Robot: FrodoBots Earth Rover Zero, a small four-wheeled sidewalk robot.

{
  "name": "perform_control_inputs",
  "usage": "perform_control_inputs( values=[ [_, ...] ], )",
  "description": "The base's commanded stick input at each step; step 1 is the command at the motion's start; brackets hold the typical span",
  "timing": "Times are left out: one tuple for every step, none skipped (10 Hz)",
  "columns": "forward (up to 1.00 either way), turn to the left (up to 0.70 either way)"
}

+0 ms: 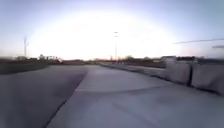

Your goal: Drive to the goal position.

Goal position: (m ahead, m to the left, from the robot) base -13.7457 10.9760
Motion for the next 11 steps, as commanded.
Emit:
perform_control_inputs(
  values=[
    [1.0,0.41],
    [1.0,0.41],
    [1.0,0.41],
    [1.0,0.41],
    [1.0,0.41],
    [1.0,0.41],
    [1.0,0.41],
    [1.0,0.41],
    [1.0,0.41],
    [1.0,0.41],
    [1.0,0.41]
  ],
)
